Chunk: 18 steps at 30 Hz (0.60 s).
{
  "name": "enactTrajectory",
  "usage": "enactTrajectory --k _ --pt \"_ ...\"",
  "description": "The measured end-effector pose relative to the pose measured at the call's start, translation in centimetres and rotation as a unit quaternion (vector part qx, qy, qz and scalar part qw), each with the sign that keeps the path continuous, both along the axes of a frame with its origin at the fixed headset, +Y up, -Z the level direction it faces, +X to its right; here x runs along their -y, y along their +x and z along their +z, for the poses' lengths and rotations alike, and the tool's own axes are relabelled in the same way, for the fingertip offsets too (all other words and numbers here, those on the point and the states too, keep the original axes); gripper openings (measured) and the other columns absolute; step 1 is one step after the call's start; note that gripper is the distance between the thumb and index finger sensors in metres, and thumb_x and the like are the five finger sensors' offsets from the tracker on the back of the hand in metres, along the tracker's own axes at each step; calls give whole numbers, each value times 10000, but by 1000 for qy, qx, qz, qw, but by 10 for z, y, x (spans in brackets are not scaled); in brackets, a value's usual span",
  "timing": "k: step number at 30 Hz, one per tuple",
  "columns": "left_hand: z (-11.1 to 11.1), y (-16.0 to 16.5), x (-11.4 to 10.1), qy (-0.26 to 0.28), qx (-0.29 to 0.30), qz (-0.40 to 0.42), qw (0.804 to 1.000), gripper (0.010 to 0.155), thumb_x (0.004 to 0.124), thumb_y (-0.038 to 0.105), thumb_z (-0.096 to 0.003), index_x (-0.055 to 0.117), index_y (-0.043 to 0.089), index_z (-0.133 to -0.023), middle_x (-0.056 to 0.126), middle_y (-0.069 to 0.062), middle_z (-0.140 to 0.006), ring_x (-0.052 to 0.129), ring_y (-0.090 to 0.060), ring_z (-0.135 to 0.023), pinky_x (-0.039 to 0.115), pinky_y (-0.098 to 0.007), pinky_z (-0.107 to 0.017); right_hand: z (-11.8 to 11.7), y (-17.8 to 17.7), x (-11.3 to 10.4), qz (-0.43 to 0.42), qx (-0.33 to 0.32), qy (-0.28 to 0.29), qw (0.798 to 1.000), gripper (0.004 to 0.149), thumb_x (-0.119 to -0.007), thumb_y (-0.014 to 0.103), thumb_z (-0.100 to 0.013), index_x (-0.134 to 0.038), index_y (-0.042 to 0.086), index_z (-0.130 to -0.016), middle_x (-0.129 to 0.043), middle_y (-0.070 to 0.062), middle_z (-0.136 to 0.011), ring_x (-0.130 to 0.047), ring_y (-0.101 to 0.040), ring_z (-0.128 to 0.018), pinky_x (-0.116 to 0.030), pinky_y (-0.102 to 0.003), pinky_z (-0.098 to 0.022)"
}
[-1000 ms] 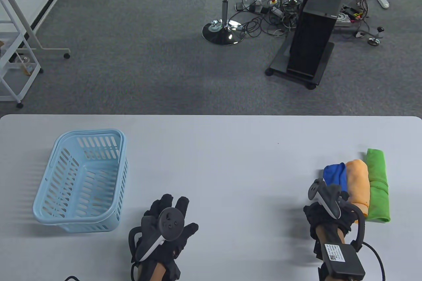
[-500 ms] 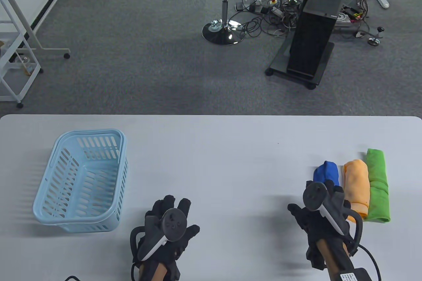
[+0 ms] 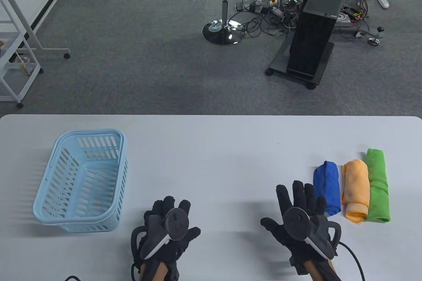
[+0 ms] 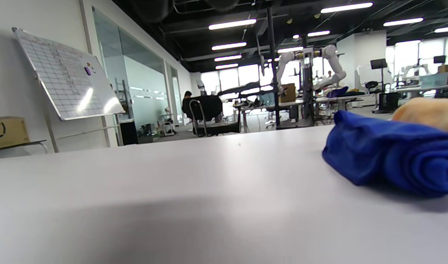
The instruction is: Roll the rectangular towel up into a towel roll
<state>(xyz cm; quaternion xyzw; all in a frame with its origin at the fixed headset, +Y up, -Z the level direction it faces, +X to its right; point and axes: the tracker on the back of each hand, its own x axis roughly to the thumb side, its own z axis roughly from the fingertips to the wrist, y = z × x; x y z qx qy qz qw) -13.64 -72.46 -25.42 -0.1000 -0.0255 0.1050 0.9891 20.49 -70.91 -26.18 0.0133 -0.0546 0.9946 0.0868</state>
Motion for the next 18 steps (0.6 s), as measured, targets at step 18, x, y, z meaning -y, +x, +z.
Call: enactTrajectory --k 18 --pt "-1 6 4 -18 25 -29 999 922 705 723 -314 431 394 -1131 333 -152 -1213 316 -485 -1104 314 -727 -710 1 7 27 18 -3 -93 996 999 -657 729 -235 -324 292 -1069 -168 -138 -1094 -156 -410 -1010 -207 -711 -675"
